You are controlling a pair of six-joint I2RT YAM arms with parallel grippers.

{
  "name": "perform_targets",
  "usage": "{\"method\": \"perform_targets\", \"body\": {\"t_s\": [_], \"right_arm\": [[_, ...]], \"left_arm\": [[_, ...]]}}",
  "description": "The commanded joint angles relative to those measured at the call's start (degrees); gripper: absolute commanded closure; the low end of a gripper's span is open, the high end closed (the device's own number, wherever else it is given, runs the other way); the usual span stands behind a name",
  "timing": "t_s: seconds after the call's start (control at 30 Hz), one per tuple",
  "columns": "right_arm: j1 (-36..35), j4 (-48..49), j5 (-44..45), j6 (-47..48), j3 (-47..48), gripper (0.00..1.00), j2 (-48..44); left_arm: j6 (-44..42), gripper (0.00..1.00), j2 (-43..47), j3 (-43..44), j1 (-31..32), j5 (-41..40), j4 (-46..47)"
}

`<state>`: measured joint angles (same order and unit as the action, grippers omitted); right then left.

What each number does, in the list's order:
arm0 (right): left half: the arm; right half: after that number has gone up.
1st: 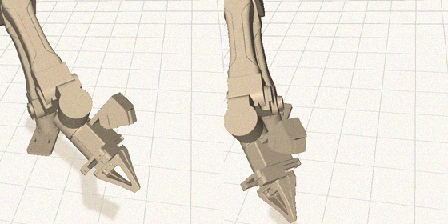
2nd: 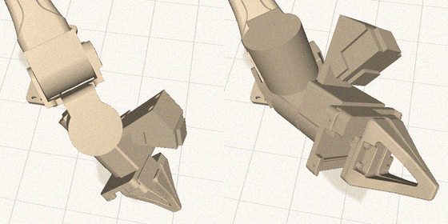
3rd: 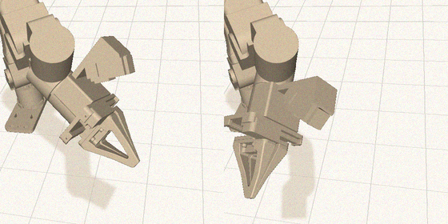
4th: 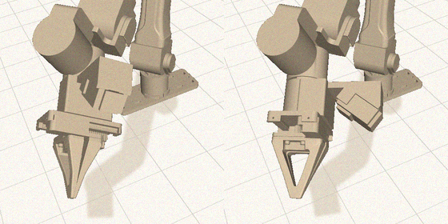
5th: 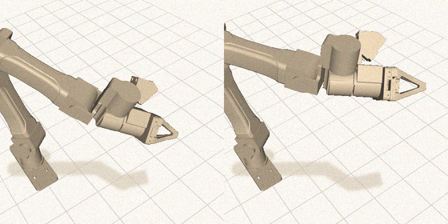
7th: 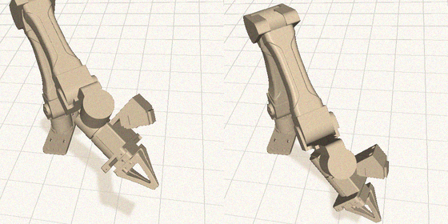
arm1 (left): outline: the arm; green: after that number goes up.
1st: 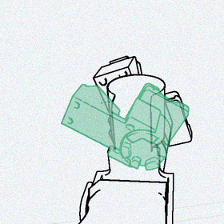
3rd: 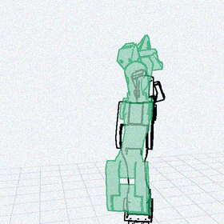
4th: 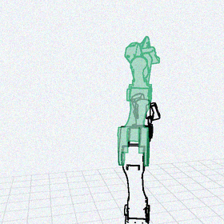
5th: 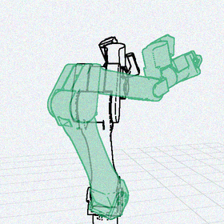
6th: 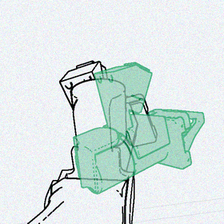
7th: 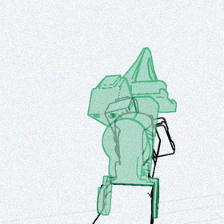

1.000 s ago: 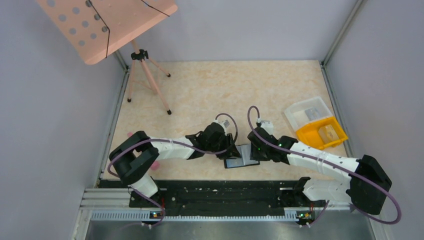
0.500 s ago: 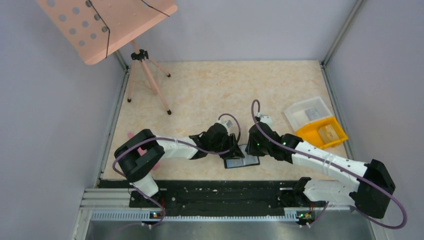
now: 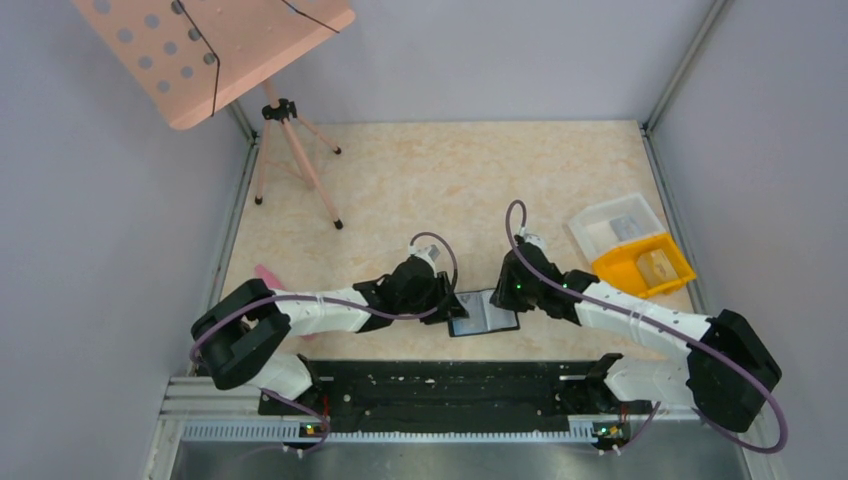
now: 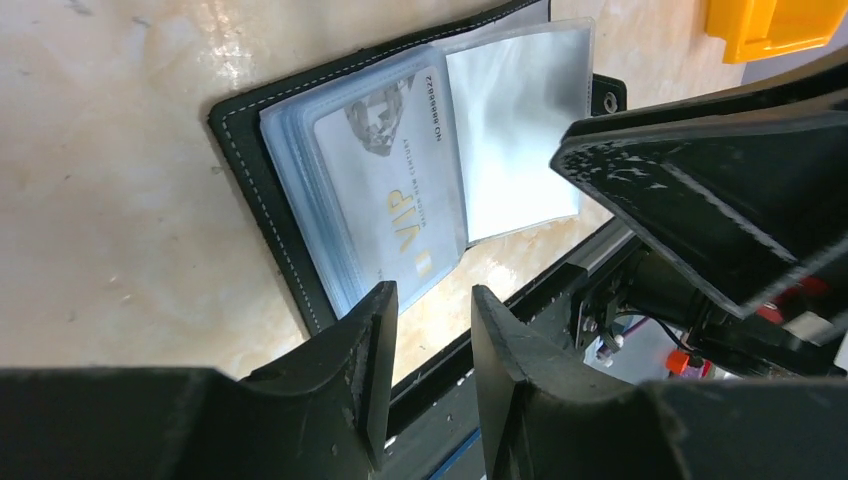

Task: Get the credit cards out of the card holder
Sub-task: Remove the credit card from the card holder.

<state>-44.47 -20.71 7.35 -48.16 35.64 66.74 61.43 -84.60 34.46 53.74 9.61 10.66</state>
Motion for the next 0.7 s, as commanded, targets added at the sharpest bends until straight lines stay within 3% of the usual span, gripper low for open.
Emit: {"method": "perform_targets", "body": {"t_s": [0.0,0.27,0.67], "right_arm": [[2.0,5.9,-4.8,0.6,-3.0,0.76,0.1],[6.0,10.2,-10.3,-0.9,-10.4,0.76,0.8],[6.1,12.5,-15.7,3.9,-9.3,0.74,-4.6]], "left_arm": [[-1.1,0.61,3.9,-0.1,0.2,-3.7,-2.0],[-2.3,0.62,2.7,1.9,0.2,-4.2,-4.8],[-1.8,0.66,0.2,2.3,0.2,-4.4,-4.5]]}}
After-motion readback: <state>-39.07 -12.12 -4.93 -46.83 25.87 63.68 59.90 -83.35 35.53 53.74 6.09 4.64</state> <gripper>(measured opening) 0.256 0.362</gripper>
